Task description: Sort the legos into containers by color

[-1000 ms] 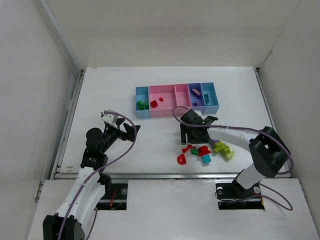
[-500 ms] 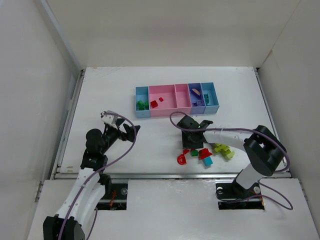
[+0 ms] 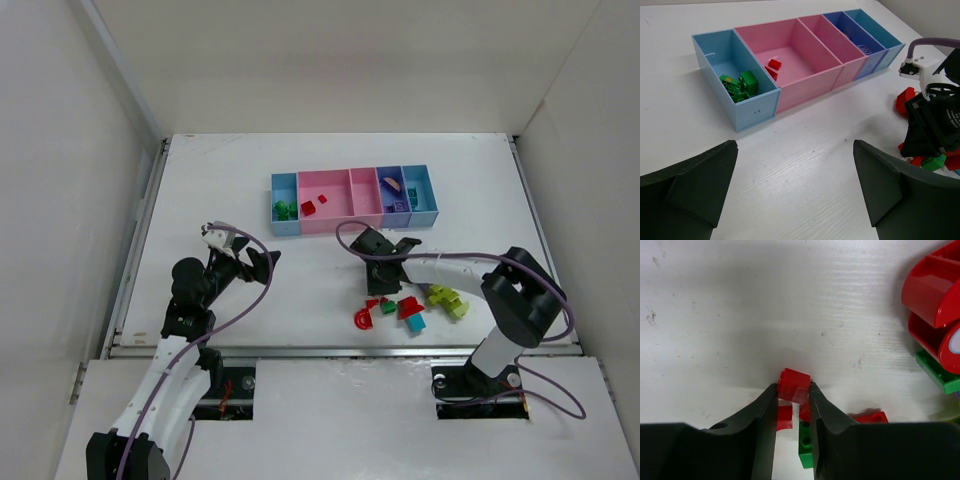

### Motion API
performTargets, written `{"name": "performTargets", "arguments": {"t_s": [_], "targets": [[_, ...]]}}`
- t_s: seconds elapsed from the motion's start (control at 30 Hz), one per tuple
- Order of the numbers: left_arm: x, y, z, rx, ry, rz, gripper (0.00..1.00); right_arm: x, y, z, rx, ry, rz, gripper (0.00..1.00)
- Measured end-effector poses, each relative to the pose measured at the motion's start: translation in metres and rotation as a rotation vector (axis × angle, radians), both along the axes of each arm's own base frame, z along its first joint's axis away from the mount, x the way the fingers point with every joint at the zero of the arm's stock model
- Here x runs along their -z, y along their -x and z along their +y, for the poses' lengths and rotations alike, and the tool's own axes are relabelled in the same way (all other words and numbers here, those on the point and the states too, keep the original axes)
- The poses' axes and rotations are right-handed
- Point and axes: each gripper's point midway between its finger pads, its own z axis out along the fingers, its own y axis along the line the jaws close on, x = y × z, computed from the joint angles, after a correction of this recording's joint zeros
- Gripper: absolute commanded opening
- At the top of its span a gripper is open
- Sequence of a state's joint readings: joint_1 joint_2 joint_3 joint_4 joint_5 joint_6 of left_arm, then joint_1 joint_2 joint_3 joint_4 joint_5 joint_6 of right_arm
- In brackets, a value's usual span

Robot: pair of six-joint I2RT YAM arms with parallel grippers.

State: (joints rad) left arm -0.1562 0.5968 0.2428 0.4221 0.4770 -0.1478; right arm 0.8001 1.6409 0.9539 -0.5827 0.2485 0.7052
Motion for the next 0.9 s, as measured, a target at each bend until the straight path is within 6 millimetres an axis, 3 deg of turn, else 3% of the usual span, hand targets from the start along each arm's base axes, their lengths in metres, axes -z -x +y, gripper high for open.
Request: {"name": "performTargets", "arguments": {"t_s": [0.07, 0.17, 0.27, 0.4, 0.5, 0.6, 0.63, 0.67, 0.73, 0.77, 0.83, 0.9], "targets": [[0.000, 0.000, 0.000, 0.000, 0.000, 0.000, 1.00, -0.001, -0.002, 0.000, -0.007, 0.007, -0.006, 0.04], [0.000, 0.000, 0.000, 0.000, 0.000, 0.000, 1.00, -0.006, -0.011, 0.004, -0.039, 0.021, -0.026, 0.04], [0.000, 0.000, 0.000, 0.000, 0.000, 0.000, 1.00, -0.031, -0.034, 0.019, -0.093, 0.011, -0.099, 0.04], [0.000, 0.000, 0.000, 0.000, 0.000, 0.000, 1.00, -0.101, -0.093, 0.061, -0.161, -0.047, -0.293, 0.07], [0.000, 0.000, 0.000, -0.003, 0.000, 0.000, 1.00, -0.155, -0.150, 0.093, -0.178, -0.099, -0.453, 0.10], [0.000, -0.001, 0.001, -0.010, -0.001, 0.000, 1.00, -0.171, -0.199, 0.103, -0.158, -0.113, -0.529, 0.14], [0.000, -0.001, 0.002, -0.011, -0.001, -0.001, 1.00, -0.168, -0.212, 0.102, -0.153, -0.111, -0.534, 0.18], [-0.001, -0.001, 0.002, -0.012, 0.000, -0.004, 1.00, -0.161, -0.224, 0.100, -0.148, -0.102, -0.528, 0.32], [-0.002, -0.001, 0.002, -0.014, 0.000, -0.007, 1.00, -0.141, -0.244, 0.095, -0.139, -0.079, -0.504, 0.49], [-0.002, -0.001, 0.002, -0.015, 0.000, -0.007, 1.00, -0.130, -0.252, 0.092, -0.138, -0.066, -0.486, 0.75], [-0.002, -0.001, 0.003, -0.017, 0.000, -0.009, 1.00, -0.110, -0.260, 0.089, -0.155, -0.044, -0.452, 0.90], [-0.002, -0.001, 0.003, -0.020, 0.000, -0.010, 1.00, -0.096, -0.255, 0.088, -0.189, -0.030, -0.409, 0.99]]}}
